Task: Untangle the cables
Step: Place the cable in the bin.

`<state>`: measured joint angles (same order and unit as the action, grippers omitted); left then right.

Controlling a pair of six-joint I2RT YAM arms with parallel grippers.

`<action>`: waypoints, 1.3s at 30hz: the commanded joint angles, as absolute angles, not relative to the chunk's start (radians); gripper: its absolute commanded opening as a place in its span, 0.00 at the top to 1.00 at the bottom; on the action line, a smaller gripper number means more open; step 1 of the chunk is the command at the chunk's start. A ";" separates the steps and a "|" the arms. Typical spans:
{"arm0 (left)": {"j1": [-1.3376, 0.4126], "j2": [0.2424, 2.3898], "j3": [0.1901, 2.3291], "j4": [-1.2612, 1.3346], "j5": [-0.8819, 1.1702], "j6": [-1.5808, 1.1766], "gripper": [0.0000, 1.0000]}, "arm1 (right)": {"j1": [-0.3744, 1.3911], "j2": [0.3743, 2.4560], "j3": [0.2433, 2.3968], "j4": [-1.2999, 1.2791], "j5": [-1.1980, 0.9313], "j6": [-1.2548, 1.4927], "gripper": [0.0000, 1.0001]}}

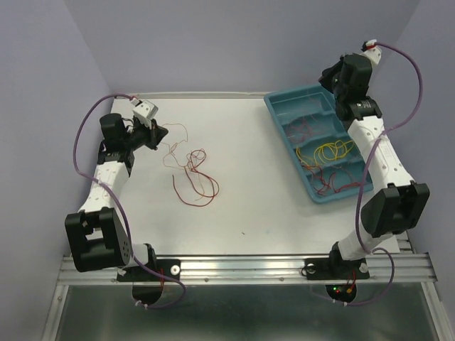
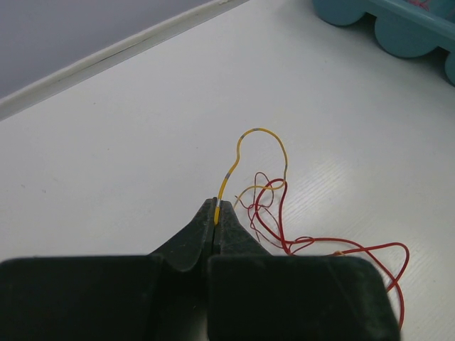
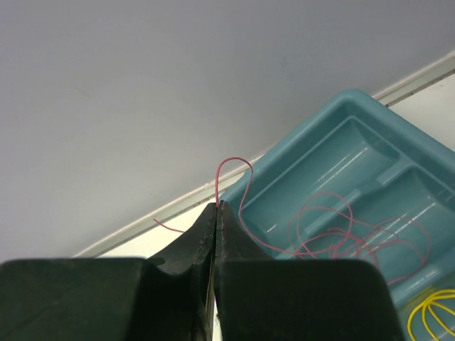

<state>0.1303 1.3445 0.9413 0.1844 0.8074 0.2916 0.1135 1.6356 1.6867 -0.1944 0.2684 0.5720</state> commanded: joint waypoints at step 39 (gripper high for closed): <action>0.051 1.253 0.916 0.184 0.772 0.348 1.00 | 0.118 1.918 1.534 -0.218 0.347 0.522 0.80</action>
